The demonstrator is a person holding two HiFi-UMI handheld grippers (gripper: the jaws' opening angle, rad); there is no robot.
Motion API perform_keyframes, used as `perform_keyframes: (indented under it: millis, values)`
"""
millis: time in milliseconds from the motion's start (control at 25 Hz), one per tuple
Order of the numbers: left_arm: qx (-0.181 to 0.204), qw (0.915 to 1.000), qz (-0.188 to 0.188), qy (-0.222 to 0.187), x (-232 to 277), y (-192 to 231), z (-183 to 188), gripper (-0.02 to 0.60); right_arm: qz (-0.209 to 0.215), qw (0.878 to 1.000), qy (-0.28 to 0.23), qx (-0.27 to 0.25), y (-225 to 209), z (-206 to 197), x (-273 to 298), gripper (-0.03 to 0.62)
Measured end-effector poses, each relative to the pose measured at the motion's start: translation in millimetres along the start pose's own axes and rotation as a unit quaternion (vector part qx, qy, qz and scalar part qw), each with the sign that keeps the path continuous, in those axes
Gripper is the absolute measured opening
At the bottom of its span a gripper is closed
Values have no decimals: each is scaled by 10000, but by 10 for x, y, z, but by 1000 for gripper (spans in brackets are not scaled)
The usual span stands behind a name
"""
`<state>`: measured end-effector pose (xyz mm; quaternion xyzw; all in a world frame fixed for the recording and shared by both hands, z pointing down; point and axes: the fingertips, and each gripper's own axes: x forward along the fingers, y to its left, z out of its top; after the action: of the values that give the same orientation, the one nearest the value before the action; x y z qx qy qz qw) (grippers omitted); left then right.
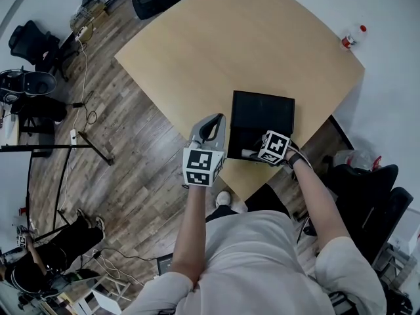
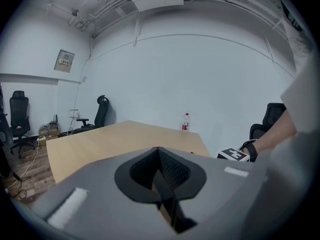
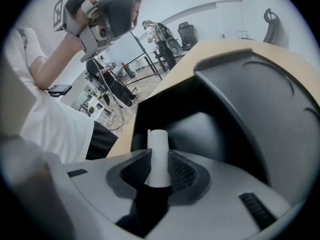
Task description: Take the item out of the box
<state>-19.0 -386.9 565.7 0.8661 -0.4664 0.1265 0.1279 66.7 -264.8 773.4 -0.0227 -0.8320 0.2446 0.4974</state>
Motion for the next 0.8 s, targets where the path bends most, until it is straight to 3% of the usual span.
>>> perform_keyframes:
  millis: [400, 640, 800]
  values:
    - [114, 9997, -163, -118, -50, -75, 118, 6, -672, 9975, -160, 162, 4, -33, -111, 95]
    - [84, 9995, -198, -243, -123, -92, 167, 6, -1144, 9892, -804, 439, 41, 36, -369, 95]
    - [105, 9991, -288, -307, -139, -155, 214, 6, -1427, 9755, -1516, 708, 90, 175, -670, 95]
